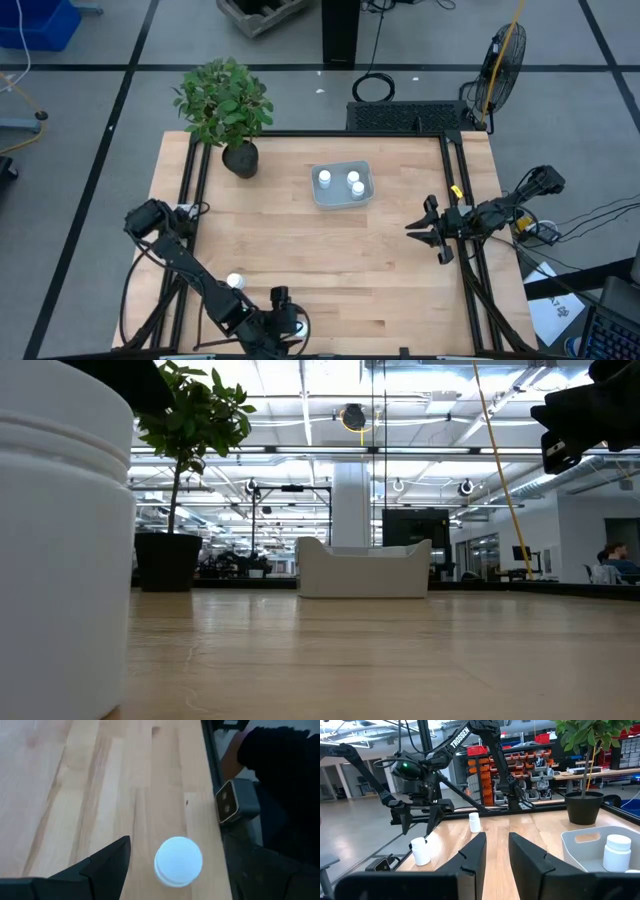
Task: Pick and place pill bottles into a basket
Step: Put the white pill bottle into the white bin
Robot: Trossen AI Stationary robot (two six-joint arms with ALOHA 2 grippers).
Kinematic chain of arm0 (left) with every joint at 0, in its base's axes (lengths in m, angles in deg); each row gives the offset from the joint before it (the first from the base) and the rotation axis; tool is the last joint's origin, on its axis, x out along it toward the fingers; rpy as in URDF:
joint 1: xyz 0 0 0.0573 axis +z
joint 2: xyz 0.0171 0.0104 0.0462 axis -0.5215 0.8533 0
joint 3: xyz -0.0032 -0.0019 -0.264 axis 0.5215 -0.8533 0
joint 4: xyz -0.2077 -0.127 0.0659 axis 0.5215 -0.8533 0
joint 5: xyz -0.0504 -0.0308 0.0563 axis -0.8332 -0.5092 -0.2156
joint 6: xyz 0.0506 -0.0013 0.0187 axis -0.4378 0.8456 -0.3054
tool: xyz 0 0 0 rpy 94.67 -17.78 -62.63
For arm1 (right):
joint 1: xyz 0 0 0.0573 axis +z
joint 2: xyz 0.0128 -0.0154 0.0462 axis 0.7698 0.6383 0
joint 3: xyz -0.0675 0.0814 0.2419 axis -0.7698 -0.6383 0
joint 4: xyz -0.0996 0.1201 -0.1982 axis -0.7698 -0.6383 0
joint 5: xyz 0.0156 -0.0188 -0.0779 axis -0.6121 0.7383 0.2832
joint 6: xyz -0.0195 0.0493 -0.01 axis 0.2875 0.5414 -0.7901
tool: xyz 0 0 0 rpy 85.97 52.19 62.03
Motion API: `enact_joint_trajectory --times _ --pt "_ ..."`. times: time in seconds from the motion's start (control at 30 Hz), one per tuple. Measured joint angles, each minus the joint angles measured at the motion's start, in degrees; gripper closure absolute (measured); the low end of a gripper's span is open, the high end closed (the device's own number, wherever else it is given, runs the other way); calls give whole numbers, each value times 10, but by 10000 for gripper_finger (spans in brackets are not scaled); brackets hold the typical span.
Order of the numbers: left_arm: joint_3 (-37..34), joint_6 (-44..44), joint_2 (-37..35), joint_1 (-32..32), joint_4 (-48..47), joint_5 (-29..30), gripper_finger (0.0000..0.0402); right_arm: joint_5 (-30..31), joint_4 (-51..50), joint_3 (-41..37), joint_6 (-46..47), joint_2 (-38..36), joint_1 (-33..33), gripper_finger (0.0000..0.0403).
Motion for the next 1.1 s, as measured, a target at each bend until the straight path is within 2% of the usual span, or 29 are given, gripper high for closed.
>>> enact_joint_trajectory --times 0.93,1.1 --pt "-5 32 48 12 29 -51 76 0 0 0 0 0 0 324" --pt "-5 30 48 15 28 -53 105 0 0 0 0 0 0 325"
